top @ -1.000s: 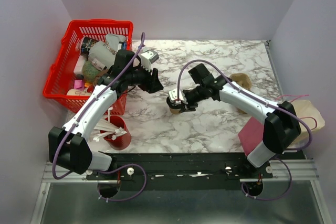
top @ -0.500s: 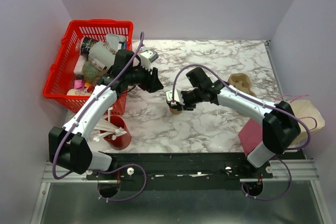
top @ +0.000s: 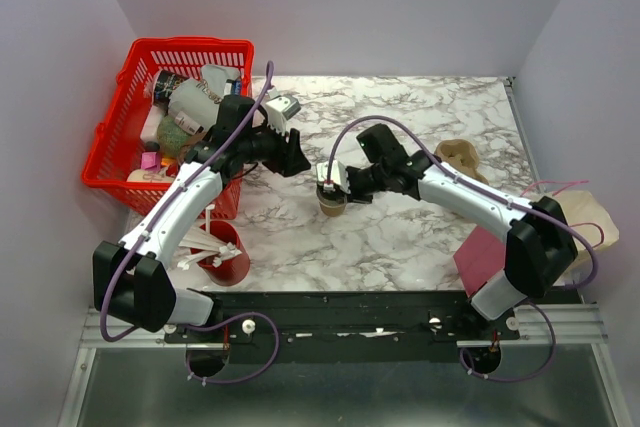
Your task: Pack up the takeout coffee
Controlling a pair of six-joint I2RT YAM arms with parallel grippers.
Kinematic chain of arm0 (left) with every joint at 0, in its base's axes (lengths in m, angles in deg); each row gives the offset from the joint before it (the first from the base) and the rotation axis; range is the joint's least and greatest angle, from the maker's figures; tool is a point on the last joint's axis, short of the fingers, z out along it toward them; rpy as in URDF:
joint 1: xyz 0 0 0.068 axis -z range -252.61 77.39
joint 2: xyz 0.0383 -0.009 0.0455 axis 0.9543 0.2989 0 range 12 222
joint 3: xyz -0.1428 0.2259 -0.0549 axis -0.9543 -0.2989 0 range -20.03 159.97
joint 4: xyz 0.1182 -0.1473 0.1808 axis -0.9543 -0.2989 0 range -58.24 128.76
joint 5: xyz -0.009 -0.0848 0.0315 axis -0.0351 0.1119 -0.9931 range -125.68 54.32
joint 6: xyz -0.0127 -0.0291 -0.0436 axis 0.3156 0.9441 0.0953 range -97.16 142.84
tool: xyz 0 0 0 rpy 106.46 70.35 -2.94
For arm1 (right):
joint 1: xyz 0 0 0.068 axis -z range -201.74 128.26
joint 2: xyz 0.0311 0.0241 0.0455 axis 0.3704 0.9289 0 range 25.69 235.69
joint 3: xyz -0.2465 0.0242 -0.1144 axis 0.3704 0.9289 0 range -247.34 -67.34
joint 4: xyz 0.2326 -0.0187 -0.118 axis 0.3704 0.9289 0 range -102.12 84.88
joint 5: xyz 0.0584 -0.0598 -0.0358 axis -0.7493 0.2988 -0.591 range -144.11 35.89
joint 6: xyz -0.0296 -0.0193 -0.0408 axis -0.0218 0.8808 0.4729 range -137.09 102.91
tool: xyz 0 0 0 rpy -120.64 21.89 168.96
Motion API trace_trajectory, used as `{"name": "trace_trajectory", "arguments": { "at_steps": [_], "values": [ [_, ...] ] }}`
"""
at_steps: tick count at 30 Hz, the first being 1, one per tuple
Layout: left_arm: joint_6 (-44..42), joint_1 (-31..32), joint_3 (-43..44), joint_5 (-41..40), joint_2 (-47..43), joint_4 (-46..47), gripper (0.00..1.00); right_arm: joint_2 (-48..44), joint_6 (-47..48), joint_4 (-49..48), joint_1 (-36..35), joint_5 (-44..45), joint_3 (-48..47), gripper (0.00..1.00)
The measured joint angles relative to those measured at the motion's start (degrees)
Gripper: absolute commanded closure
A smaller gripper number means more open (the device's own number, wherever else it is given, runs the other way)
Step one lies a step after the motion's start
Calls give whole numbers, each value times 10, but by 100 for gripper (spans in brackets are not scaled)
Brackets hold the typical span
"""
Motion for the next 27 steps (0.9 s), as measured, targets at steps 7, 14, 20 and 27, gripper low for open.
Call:
{"name": "trace_trajectory", "arguments": {
  "at_steps": [7,14,20,27],
  "values": [
    [-7,-1,-10,0,-6,-3,42,1,-118,32,21,-71,-78,84],
    [-45,-1,-28,-5,-48,-16,42,69,-274,43,121,-252,-159,85],
    [-81,0,-40,-11,-72,-23,42,104,-410,18,144,-379,-162,86],
    [-107,8,-48,-12,-72,-24,41,122,-601,-85,158,-452,-113,86]
  ]
}}
